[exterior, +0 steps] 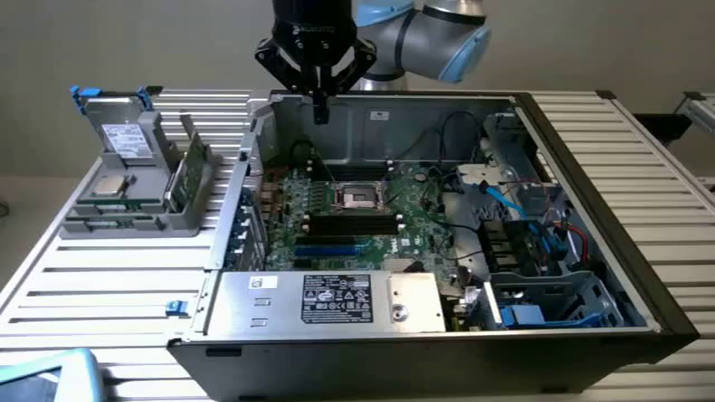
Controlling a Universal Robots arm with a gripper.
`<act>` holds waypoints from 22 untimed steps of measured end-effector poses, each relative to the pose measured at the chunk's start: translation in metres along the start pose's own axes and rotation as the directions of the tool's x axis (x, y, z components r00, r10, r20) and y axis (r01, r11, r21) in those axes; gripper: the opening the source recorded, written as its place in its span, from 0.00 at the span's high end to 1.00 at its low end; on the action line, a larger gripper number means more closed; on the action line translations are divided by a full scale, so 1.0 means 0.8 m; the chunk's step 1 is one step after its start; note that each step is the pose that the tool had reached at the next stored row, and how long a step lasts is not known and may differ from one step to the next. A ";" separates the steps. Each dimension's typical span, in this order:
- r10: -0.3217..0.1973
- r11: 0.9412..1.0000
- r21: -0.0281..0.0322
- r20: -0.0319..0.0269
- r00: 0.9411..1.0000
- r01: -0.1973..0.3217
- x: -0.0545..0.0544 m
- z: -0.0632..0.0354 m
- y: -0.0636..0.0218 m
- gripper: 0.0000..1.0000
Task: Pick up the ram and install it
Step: 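Reach for the ram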
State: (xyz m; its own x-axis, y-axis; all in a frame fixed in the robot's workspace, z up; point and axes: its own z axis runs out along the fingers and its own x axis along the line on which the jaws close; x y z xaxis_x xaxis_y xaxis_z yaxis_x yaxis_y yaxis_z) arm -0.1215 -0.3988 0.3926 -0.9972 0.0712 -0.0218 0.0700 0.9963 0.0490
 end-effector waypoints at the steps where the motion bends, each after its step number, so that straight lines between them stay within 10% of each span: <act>1: 0.000 1.000 0.000 0.000 1.000 0.000 0.000 0.000 0.000 0.89; 14: 0.000 1.000 0.000 0.000 1.000 0.000 0.001 0.000 0.000 0.89; 22: 0.000 1.000 0.000 0.000 1.000 0.000 0.037 -0.001 -0.003 0.89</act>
State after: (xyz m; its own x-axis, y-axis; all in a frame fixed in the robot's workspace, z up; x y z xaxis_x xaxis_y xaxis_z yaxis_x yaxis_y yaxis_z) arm -0.1514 -0.3988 0.3926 -0.9972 0.0713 -0.0220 0.0701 0.9963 0.0490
